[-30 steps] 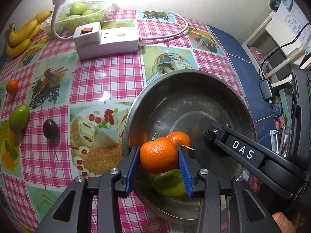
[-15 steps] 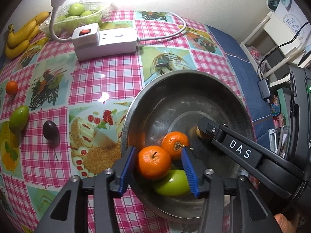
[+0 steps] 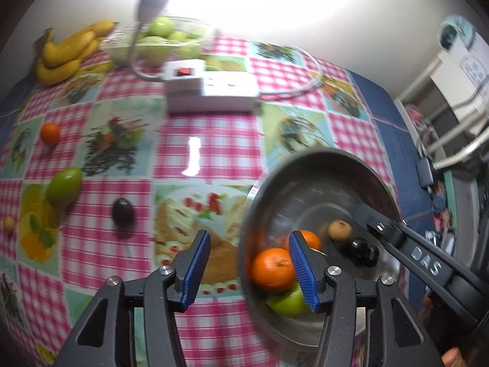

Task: Organize fruits
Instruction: 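Open the left gripper dropping the tangerine while the right gripper releases the kiwi into the plate, then withdraw both grippers from the plate toward the remaining fruit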

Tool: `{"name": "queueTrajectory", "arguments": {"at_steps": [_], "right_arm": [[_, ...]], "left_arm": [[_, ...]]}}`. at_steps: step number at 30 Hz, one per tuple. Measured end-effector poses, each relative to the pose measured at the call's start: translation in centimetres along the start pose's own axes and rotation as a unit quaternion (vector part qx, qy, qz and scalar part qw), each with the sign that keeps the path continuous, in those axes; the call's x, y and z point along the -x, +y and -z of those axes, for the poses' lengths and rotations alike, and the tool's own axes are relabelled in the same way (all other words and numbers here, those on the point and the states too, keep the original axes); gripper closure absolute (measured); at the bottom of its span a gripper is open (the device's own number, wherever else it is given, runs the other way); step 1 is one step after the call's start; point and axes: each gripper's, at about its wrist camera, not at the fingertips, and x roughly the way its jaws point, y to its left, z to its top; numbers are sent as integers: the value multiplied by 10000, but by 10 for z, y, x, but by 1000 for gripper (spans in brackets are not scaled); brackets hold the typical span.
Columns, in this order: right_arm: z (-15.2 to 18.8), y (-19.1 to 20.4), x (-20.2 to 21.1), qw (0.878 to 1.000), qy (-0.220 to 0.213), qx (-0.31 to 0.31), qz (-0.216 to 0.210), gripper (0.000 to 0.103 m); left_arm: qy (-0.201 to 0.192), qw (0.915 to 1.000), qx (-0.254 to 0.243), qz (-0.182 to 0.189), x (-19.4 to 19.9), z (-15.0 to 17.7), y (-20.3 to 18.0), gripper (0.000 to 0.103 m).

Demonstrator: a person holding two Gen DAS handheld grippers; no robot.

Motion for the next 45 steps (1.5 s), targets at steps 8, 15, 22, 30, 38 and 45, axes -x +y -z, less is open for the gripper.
{"name": "queueTrajectory", "arguments": {"at_steps": [8,15,22,30,38,45], "right_arm": [[12,11,-6,9991,254,212,282,65],[24,25,-6,9967,352,515,527,52],[28,31,-9,9953,471,644,541,52],[28,28,-15,9944,488,611,704,37],[30,24,-22,9941,634,524,700,21],[32,23,-26,9931,700,539,776,5]], "left_arm": [[-76,9975,521,-480,5,-6,42,40],[-32,9950,786,-613,5,-7,61,37],[-20,9949,797,-621,6,-7,63,36],[-6,9942,756,-768,1,-6,65,14],[-52,9928,705,-964,0,-5,66,1],[-144,9915,579,-1152,-1,-5,65,0]]}}
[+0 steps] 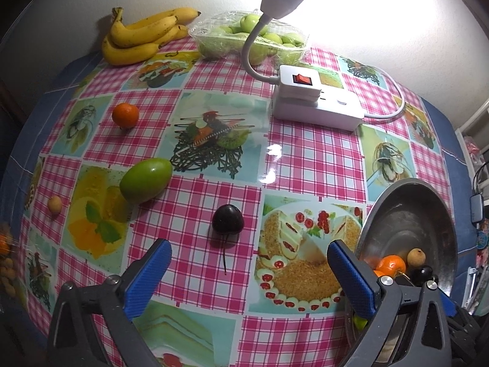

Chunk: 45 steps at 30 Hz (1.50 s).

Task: Organize fruits
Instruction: 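Withdraw both grippers from the plate toward the remaining fruit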

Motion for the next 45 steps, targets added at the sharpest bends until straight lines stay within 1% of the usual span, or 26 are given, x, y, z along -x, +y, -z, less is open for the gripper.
{"name": "queueTrajectory", "arguments": {"at_steps": [1,5,7,9,11,13,17,23,25,29,31,33,35,37,38,39,42,45], "right_arm": [[1,0,0,10000,13,1,26,3],[1,-1,1,9999,-20,-28,166,3],[1,-3,3,9998,-57,-73,148,3],[0,-3,6,9998,-146,-85,106,3],[-1,-2,12,9993,-340,-52,124,3],[-2,1,18,9987,-517,-37,3,3],[-5,6,22,9965,-671,-70,-496,3],[-7,20,18,9956,-649,37,-672,3],[-5,25,22,9946,-719,95,-746,3],[-4,44,28,9914,-851,334,-941,3],[-3,56,31,9889,-882,488,-1089,3],[-3,71,32,9866,-920,682,-1162,3],[-1,86,34,9844,-965,867,-1189,3],[0,100,35,9822,-971,1029,-1235,3],[0,107,35,9814,-955,1106,-1247,3],[0,114,34,9806,-947,1184,-1245,3],[3,135,33,9778,-911,1454,-1205,3],[4,155,30,9743,-811,1684,-1258,3]], "left_arm": [[-22,10000,-12,-14,0,0,0,0],[-120,9999,-43,-3,3,-1,0,0],[-149,9999,-65,11,4,-1,0,0],[-179,9998,-103,33,5,-2,-1,0],[-237,9996,-147,66,7,-2,-2,0],[-317,9993,-176,87,10,-3,-2,0],[-568,9981,-189,144,17,-6,2,0],[-929,9955,-110,167,27,-10,17,0],[-1024,9946,-32,191,29,-12,27,0],[-1017,9941,210,320,32,-17,50,0],[-942,9940,379,413,31,-18,62,0],[-842,9923,664,625,30,-20,80,0],[-768,9911,813,719,30,-21,93,0],[-862,9907,806,678,33,-22,105,0],[-897,9912,796,554,34,-22,115,0],[-872,9916,822,488,34,-23,123,0],[-775,9912,948,493,32,-26,157,0],[-700,9938,819,260,31,-29,182,0]]}}
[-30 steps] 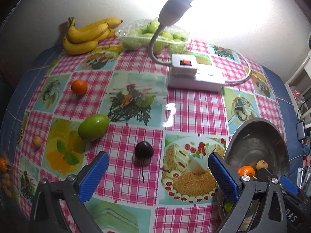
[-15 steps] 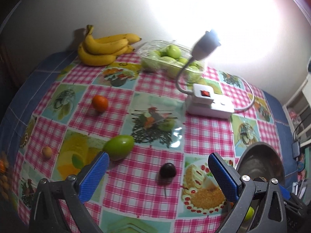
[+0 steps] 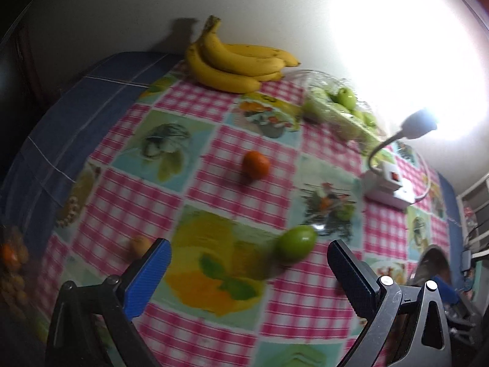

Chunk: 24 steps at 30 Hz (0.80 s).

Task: Organize fruits
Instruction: 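Withdraw both grippers from the plate toward the remaining fruit, then grasp a black plum with the right gripper while the left gripper grasps a brown kiwi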

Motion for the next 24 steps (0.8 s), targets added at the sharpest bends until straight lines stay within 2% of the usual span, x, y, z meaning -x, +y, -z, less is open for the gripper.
{"name": "queueTrajectory", "arguments": {"at_steps": [5,9,10,12,16,18,19,21,24], "right_arm": [[-2,13,-20,9997,224,79,15,3],[2,17,-36,9991,408,19,-60,5],[2,18,-39,9990,446,-7,-63,8],[2,21,-44,9987,515,-23,-55,14],[3,30,-57,9976,687,33,-50,33],[4,35,-63,9970,766,89,6,35],[4,36,-65,9968,786,115,35,39],[4,39,-71,9961,863,149,86,48],[4,41,-76,9957,905,152,118,55]], "left_arm": [[81,9999,29,-127,-1,-6,39,0],[284,9992,267,-1,-12,-10,68,3],[318,9991,294,1,-14,-11,73,4],[413,9985,364,-6,-21,-9,82,12],[668,9962,552,123,-36,-5,95,26],[765,9950,624,133,-43,-2,100,35],[786,9947,642,136,-44,-1,100,38],[854,9939,675,171,-48,1,102,50],[926,9927,737,215,-54,3,106,56]]}}
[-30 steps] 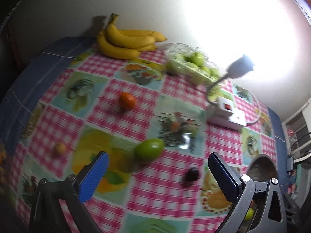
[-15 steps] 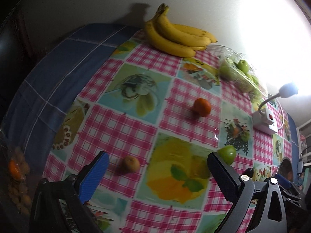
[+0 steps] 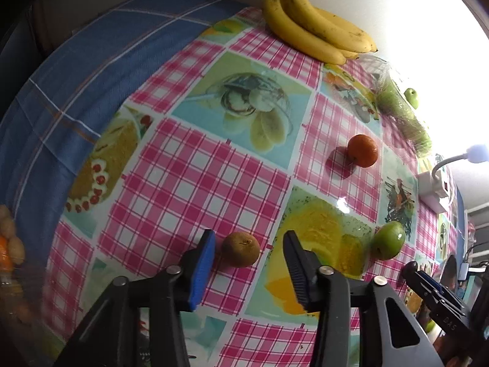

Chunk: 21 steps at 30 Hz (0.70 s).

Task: Organize fruits
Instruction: 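Grasp a black plum with the right gripper while the left gripper grasps a brown kiwi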

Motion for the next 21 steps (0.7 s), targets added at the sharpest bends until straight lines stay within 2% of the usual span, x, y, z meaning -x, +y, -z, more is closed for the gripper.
{"name": "queueTrajectory", "arguments": {"at_steps": [7,11,21], "right_arm": [[-3,0,-7,10000,63,-43,41,63],[-4,0,-9,9999,63,-55,146,73],[-2,-5,-2,9997,5,-227,-68,76]], "left_arm": [[15,10000,-11,-16,-4,-4,1,65],[6,10000,-48,-79,-5,-4,-1,75],[-83,9999,19,-149,7,2,-3,75]]}}
